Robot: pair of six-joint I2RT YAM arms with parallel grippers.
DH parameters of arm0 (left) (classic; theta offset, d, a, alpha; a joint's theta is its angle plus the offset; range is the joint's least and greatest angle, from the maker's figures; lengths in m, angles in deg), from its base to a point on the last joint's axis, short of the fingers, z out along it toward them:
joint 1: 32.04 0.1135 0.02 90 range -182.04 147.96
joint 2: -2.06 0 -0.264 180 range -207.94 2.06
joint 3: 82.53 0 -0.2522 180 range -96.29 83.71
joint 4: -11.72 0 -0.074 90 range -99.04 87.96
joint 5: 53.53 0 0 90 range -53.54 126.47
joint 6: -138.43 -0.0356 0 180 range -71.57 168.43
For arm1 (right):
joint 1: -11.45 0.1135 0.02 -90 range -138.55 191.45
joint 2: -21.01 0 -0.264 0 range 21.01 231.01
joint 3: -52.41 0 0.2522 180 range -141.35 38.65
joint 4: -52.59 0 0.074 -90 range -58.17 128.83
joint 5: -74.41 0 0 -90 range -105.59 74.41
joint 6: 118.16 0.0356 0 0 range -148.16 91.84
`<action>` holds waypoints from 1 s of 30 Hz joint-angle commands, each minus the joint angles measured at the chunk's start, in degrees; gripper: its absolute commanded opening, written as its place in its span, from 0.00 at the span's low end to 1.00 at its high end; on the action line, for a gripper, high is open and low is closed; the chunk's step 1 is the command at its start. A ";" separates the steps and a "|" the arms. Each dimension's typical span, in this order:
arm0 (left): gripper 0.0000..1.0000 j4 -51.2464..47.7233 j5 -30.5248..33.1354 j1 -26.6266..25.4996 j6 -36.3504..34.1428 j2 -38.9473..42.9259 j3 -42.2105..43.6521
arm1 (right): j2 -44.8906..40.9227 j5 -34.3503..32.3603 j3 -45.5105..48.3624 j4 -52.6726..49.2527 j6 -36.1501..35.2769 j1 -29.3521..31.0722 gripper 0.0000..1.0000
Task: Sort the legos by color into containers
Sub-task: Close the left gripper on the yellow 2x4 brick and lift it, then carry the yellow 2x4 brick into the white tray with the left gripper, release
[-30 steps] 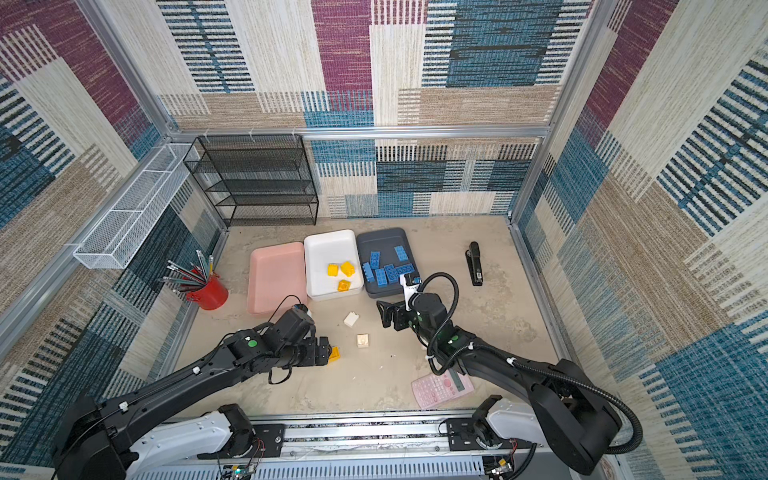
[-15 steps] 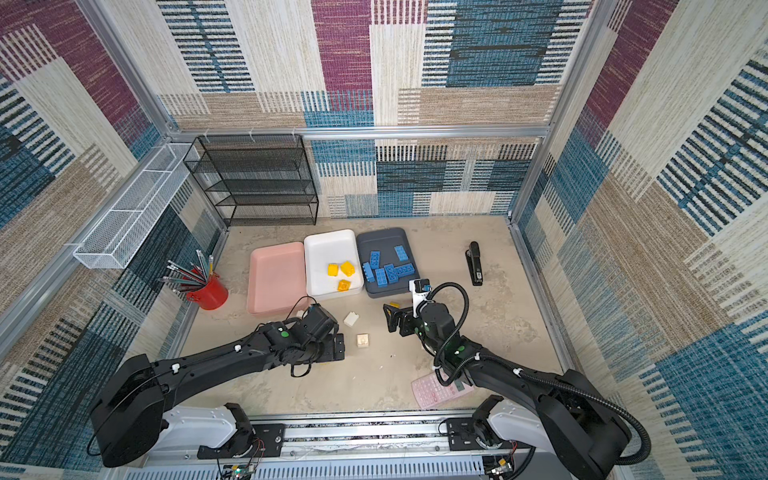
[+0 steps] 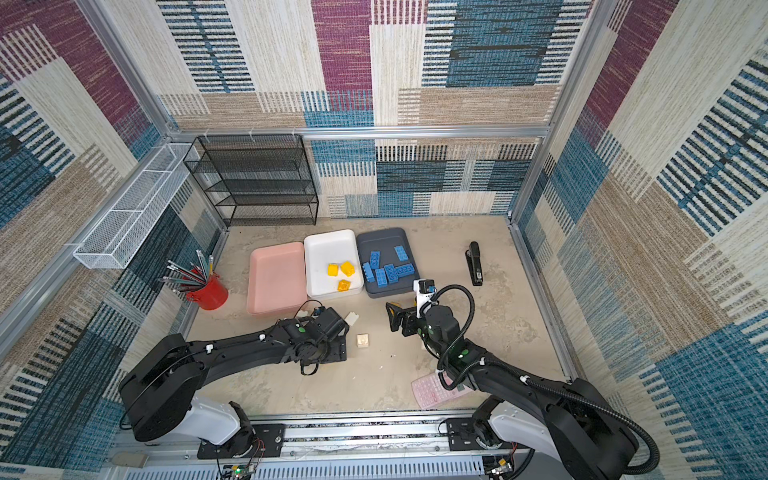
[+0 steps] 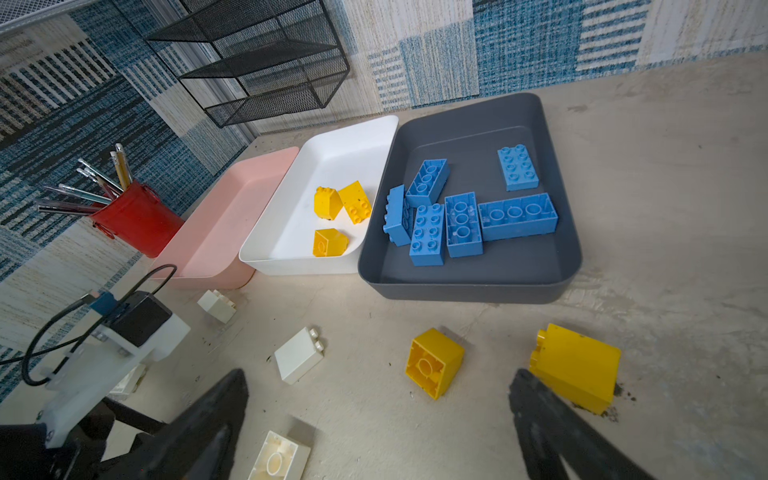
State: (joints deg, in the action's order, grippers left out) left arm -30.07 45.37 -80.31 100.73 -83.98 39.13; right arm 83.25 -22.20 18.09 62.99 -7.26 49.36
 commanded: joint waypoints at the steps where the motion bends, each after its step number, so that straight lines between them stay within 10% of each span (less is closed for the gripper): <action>1: 0.78 -1.05 1.13 0.06 1.03 -0.36 -0.65 | 0.15 -0.40 0.10 2.12 -0.07 0.05 0.99; 30: 0.67 -6.10 4.51 6.84 -11.33 -2.31 -15.91 | 1.26 0.72 -0.01 2.54 0.02 0.06 0.99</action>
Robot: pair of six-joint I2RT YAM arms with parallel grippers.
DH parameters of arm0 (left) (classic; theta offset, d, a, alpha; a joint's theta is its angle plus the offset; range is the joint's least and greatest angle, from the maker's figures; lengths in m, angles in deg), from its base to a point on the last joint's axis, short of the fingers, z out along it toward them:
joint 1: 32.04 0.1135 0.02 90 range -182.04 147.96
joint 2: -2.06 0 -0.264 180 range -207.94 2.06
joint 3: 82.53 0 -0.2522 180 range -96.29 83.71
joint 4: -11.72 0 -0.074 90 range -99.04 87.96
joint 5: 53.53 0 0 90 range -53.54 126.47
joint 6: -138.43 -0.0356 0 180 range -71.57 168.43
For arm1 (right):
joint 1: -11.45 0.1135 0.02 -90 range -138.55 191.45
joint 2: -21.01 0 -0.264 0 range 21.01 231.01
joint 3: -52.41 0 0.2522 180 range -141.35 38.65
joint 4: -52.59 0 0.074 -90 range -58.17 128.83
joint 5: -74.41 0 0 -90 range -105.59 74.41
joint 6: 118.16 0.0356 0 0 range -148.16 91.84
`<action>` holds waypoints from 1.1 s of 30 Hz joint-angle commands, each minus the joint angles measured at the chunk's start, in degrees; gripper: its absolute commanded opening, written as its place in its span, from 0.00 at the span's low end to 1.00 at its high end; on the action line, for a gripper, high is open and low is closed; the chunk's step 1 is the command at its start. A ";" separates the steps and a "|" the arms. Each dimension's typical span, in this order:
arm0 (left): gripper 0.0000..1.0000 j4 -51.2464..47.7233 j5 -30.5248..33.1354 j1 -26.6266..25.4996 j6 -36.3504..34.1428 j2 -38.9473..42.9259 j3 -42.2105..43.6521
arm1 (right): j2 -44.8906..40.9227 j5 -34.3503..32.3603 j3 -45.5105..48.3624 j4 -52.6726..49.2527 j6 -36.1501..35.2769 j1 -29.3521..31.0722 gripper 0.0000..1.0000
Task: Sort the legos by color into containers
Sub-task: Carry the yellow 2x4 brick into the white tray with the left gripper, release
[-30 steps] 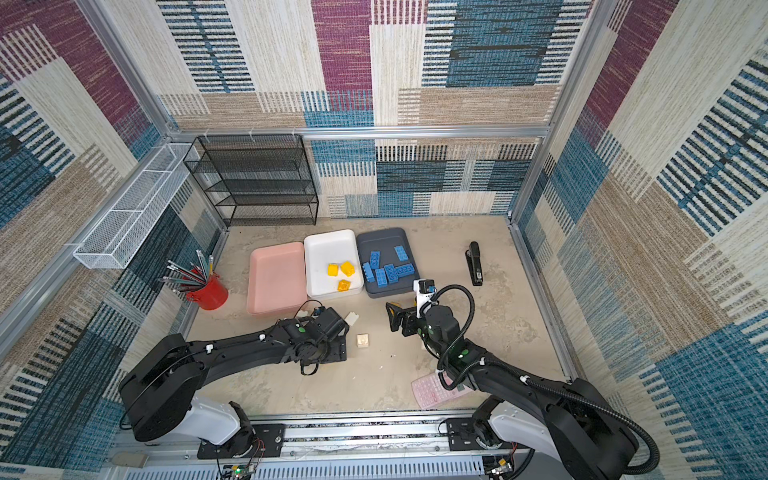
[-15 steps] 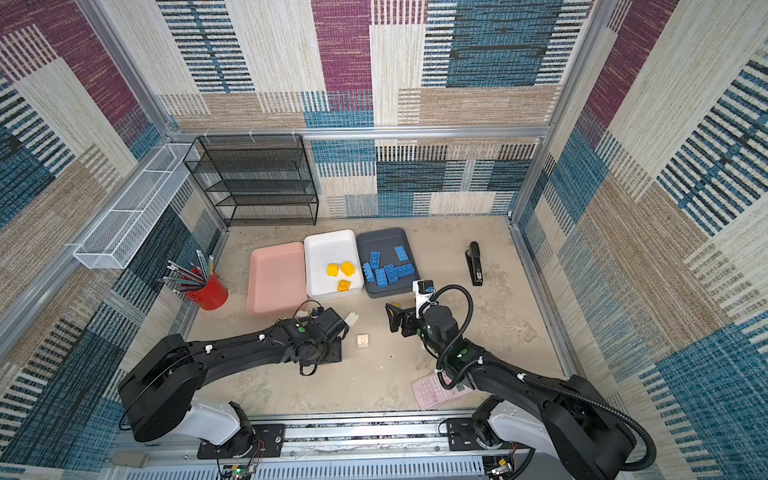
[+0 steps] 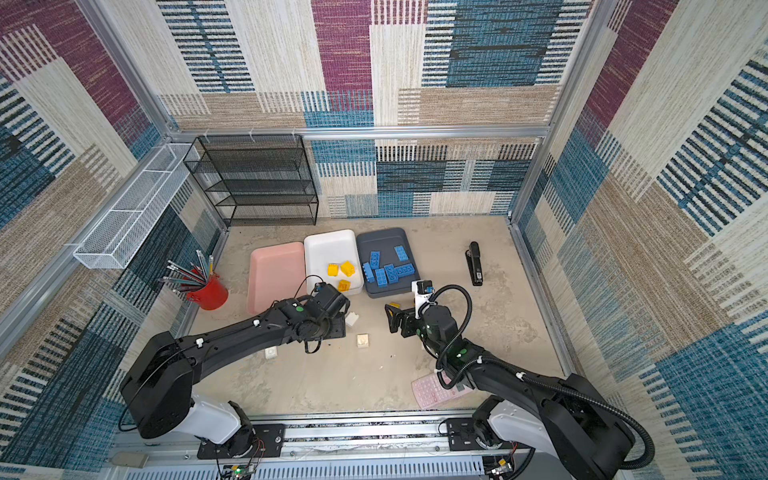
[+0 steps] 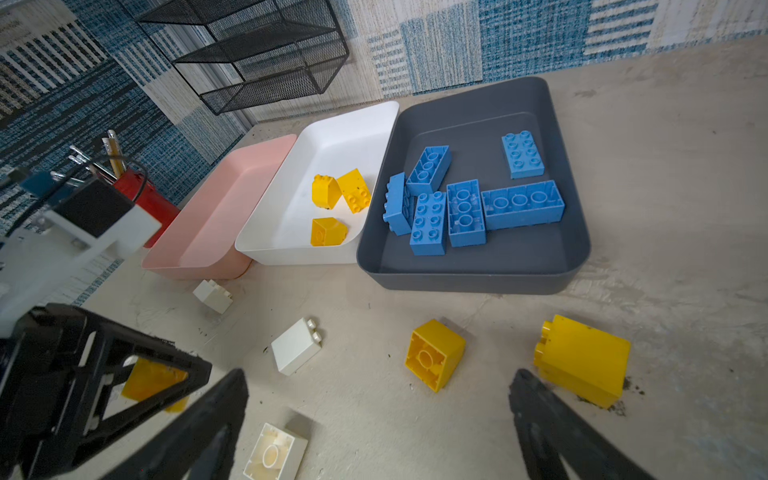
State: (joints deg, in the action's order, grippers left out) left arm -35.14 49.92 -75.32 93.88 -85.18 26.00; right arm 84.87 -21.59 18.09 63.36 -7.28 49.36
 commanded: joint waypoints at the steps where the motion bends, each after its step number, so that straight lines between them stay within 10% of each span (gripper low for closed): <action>1: 0.67 -1.30 -0.39 2.86 -5.44 -1.70 -4.21 | -0.40 0.14 -0.01 2.18 0.00 -0.03 0.99; 17: 0.66 -3.62 -6.17 16.79 -13.19 -20.69 -29.99 | -0.32 2.12 0.45 3.37 0.32 0.05 0.99; 33: 0.71 -8.98 -7.83 20.25 -15.14 -32.43 -43.35 | 0.32 2.04 -0.22 2.40 -0.57 0.06 0.99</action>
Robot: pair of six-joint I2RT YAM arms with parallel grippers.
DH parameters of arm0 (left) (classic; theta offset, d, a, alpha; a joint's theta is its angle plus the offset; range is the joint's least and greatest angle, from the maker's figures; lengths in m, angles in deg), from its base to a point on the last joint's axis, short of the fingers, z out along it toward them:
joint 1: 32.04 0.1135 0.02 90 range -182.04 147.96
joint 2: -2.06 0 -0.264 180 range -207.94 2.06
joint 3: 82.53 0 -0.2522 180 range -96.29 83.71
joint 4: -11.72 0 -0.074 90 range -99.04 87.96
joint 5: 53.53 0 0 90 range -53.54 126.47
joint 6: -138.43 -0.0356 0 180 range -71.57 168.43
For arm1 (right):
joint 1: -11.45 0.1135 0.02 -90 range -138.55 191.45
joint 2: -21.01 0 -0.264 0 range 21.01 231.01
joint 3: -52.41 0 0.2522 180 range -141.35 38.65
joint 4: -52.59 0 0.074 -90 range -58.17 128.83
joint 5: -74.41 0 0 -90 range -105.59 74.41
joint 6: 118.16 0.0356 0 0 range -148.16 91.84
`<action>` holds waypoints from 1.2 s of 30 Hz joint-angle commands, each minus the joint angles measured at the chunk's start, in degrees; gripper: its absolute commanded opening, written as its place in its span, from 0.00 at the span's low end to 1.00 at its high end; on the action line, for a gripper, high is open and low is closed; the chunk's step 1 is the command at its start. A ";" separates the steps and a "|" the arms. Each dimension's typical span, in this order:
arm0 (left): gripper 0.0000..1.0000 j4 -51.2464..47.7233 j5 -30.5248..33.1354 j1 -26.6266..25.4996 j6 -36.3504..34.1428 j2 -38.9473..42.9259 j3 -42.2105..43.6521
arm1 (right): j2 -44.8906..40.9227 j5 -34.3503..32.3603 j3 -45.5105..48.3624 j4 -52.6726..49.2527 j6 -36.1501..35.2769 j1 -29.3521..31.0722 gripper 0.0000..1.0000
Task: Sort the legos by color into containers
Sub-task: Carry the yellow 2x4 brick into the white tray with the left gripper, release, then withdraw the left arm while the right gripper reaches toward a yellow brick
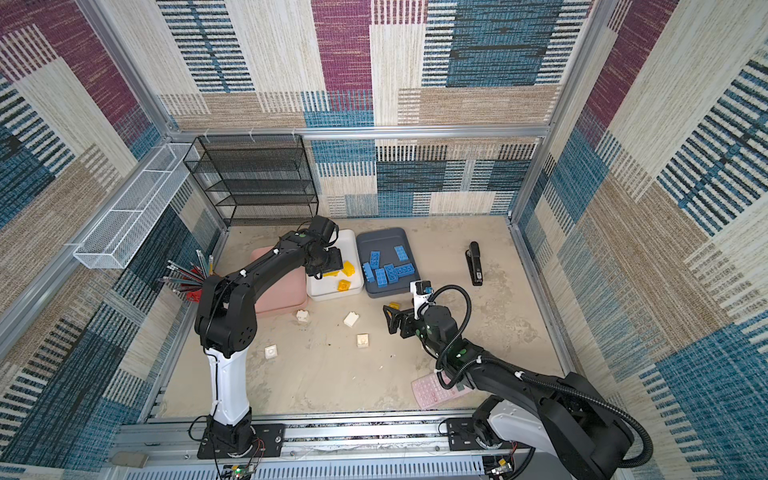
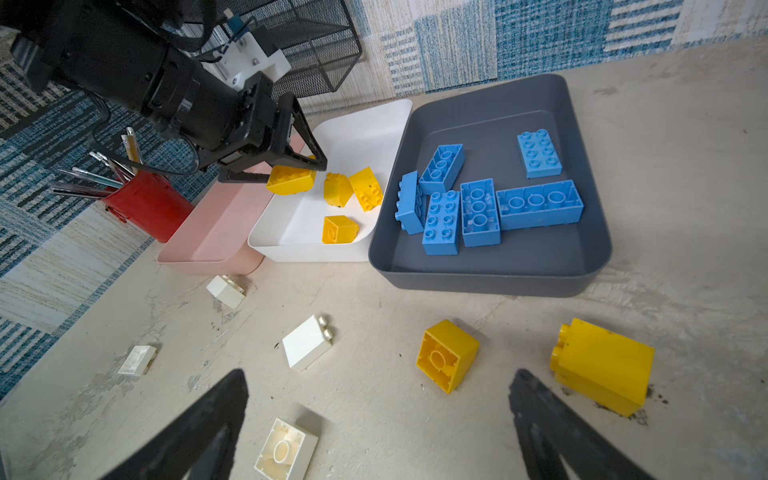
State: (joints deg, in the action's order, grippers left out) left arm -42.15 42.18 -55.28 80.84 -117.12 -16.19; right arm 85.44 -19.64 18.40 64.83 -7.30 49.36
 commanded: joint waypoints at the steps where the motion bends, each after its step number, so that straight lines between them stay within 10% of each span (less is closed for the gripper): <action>1: 0.73 -2.07 0.10 0.15 -2.09 -0.52 -1.36 | -0.34 0.05 -0.50 0.94 -0.55 0.04 0.99; 16: 0.83 -2.94 0.21 0.28 -3.04 10.32 3.63 | 0.46 -0.30 -1.96 -2.04 1.60 0.06 0.99; 36: 0.82 1.03 3.04 0.39 -6.42 59.93 34.35 | 17.35 -23.33 -17.20 -23.35 21.35 5.94 1.00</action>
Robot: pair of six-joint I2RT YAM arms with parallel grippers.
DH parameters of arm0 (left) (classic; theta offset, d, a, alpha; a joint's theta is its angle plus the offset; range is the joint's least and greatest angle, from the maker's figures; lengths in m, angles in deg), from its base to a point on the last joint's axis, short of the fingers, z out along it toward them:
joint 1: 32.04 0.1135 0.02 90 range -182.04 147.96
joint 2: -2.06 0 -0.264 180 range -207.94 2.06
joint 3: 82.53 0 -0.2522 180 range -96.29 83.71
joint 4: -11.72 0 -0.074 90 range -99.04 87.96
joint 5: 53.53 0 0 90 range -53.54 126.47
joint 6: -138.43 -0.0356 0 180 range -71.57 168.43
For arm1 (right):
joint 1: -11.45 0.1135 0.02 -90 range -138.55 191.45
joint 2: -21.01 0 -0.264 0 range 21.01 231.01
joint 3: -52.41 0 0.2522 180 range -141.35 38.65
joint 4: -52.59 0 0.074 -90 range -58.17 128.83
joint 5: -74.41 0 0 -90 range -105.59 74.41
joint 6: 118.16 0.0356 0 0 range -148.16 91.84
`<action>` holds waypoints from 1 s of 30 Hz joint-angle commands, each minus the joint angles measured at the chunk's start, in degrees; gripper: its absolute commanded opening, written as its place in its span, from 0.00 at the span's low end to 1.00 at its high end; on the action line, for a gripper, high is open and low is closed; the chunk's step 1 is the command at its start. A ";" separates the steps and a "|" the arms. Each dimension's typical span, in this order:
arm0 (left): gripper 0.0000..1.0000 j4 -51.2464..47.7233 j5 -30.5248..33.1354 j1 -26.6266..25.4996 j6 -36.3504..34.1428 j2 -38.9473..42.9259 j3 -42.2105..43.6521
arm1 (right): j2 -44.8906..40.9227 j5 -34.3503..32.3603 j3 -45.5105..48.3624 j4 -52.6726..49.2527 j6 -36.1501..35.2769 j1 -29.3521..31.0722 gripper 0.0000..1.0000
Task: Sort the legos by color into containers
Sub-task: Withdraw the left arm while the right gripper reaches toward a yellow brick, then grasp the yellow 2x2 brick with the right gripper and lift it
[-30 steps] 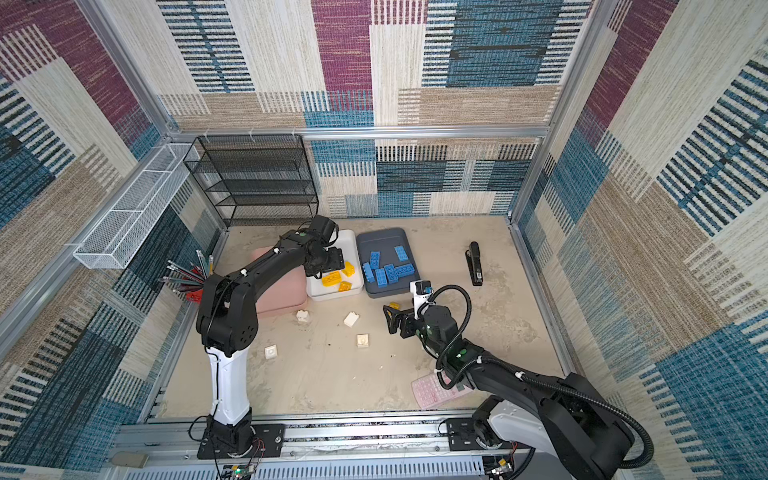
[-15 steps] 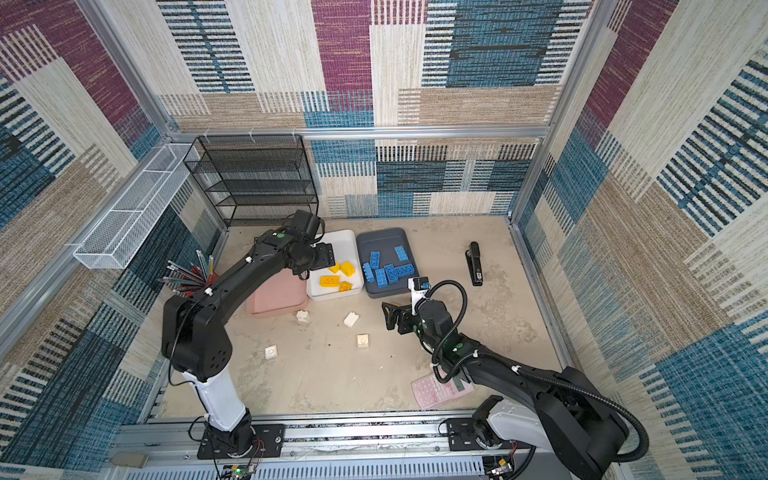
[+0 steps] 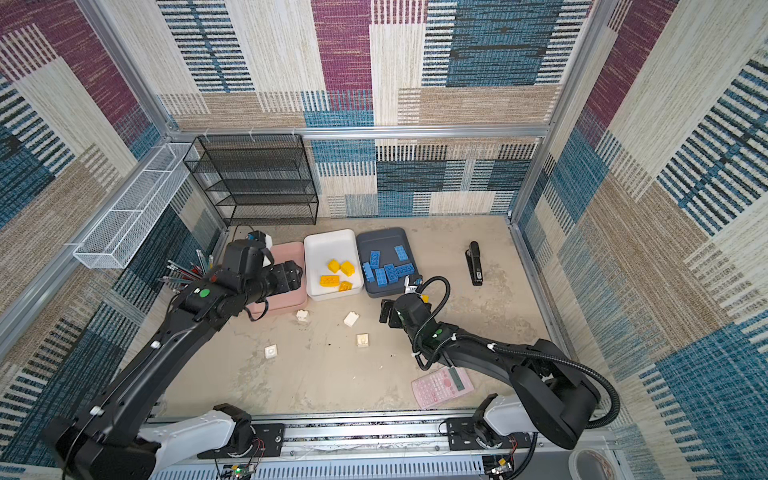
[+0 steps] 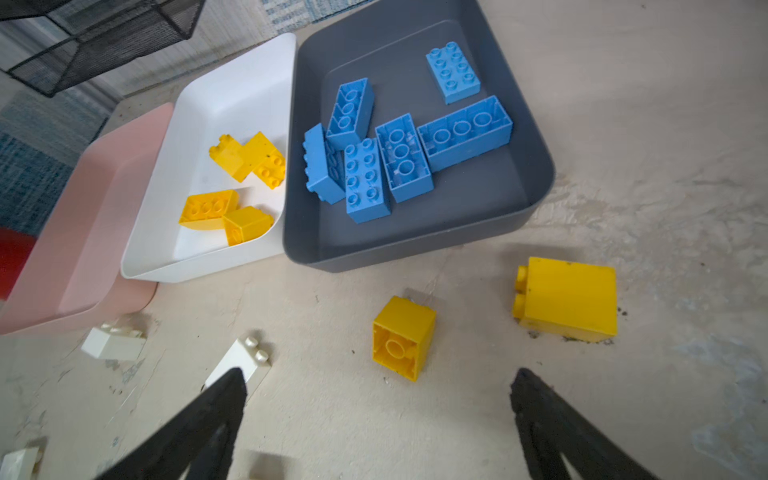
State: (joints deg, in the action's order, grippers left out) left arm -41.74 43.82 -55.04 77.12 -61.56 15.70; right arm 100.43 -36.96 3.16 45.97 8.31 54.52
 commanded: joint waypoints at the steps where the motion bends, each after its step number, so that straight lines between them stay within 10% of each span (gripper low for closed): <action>1: 0.82 0.15 1.32 0.15 -3.15 6.33 3.41 | 3.86 -6.79 -3.04 -5.44 6.47 1.19 1.00; 12: 0.82 -3.89 1.82 0.14 -7.21 20.03 13.86 | 18.75 -11.04 -11.99 -12.36 16.54 1.74 0.98; 30: 0.82 -2.97 -2.86 0.43 -7.59 20.28 15.48 | 29.21 -11.95 -20.43 -13.93 15.79 1.80 0.84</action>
State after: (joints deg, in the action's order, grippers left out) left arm -45.08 42.05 -54.76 70.80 -41.36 31.00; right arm 128.47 -51.34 -16.82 32.79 23.91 56.18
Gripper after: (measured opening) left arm 0.820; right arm 0.840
